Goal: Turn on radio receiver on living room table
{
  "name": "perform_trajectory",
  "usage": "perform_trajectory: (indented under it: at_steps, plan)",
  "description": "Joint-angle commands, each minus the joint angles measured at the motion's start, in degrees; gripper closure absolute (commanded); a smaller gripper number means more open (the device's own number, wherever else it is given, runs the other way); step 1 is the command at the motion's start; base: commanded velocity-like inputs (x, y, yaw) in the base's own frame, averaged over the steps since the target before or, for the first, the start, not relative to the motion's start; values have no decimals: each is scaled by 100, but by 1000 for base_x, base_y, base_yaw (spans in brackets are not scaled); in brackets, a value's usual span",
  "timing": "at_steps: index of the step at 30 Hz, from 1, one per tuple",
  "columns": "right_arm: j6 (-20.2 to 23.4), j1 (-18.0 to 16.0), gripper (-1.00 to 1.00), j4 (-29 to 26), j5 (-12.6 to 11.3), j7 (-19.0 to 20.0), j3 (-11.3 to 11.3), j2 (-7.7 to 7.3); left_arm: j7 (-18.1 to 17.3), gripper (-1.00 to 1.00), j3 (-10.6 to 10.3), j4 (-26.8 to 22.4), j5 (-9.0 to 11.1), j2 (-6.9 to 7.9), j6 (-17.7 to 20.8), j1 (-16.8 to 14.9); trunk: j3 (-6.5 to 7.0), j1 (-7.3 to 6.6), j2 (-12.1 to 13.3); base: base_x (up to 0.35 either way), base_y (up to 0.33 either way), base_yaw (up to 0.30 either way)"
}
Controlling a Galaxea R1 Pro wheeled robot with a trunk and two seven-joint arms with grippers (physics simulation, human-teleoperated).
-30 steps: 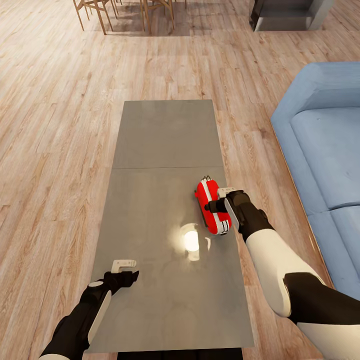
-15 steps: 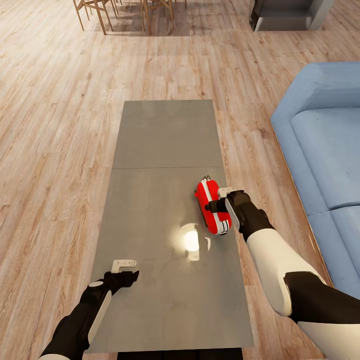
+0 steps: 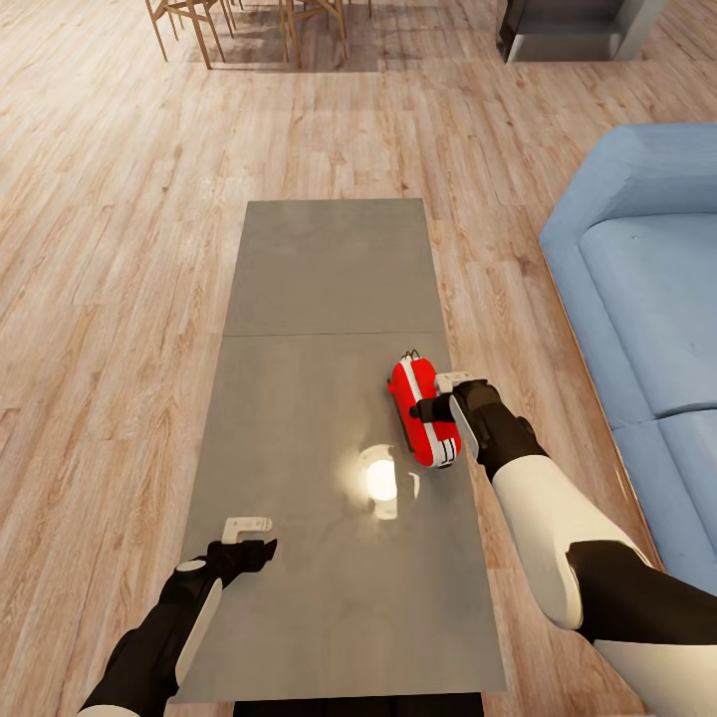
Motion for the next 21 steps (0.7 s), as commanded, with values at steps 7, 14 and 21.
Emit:
perform_trajectory:
  at_steps: [7,14,21]
  plan:
    - [-80,-68,-100,169,3,-6,0,0,0,-100,0,0,0,-1,0,0,0,0,0,0,0,0]
    - [-300,-146,-100,487,10,-7,0,0,0,-100,0,0,-4,-1,0,0,0,0,0,0,0,0]
    - [-377,-157,-100,548,11,-7,0,0,0,-100,0,0,-4,-1,-2,0,0,0,0,0,0,0]
